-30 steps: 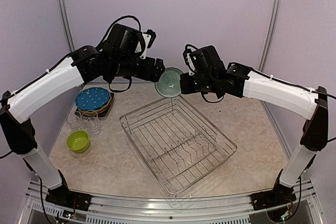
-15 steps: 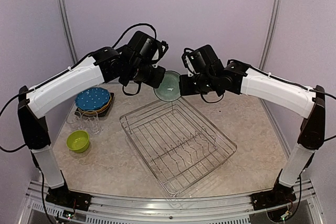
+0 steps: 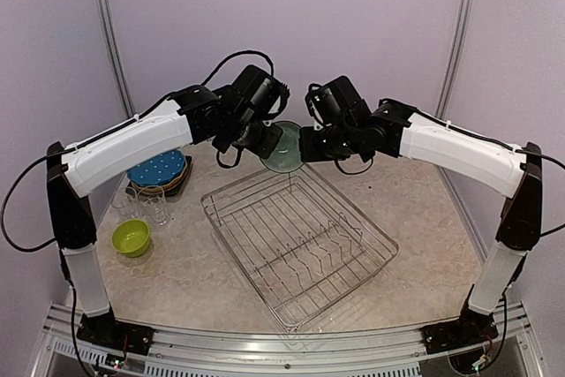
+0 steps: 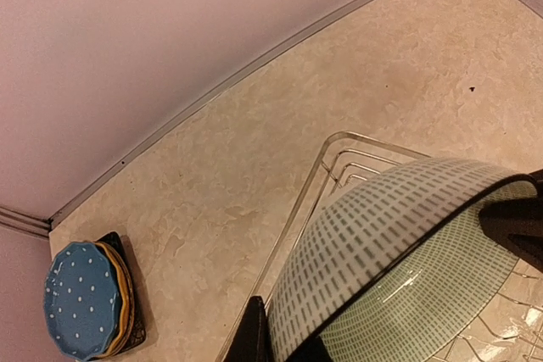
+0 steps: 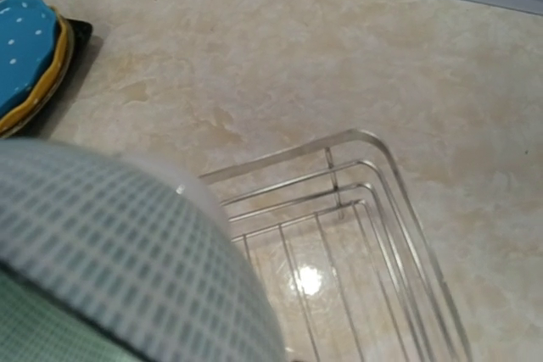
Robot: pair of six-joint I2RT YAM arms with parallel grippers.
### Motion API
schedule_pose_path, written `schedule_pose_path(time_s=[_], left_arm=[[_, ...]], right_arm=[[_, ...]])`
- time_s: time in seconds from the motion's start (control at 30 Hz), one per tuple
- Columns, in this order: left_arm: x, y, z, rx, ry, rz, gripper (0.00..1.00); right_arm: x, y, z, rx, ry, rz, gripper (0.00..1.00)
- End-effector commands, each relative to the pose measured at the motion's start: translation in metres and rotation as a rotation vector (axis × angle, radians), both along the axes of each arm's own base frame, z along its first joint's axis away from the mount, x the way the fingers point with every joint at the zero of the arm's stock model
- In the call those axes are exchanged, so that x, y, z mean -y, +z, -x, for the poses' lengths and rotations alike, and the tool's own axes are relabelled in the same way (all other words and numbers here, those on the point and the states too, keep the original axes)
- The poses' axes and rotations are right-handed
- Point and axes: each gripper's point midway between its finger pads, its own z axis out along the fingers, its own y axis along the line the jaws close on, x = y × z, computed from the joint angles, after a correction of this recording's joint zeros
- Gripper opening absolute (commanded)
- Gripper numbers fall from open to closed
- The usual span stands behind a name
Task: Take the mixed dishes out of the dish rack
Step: Pass from the right arm to the left, then place the bowl in the bowl.
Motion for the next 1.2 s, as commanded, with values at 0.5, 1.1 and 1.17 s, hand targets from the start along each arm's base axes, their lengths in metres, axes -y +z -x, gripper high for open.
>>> schedule_pose_path(time_s=[0.5, 1.1, 1.17], left_arm=[[-0.045, 0.007, 0.002, -0.196, 0.186, 0.300, 0.00], [-0.215, -0.020, 0.083, -0.449, 0.727, 0.697, 0.00], [-0.233, -0.027, 0.095, -0.459, 0.800, 0.732, 0.00]], right_arm=[[-0.006, 0.056, 0.006, 0.150, 0.075, -0.187, 0.83], [-0.013, 0.061, 0.017, 0.216, 0.161, -0.255, 0.99], [-0.014, 0.061, 0.016, 0.217, 0.167, -0.256, 0.99]])
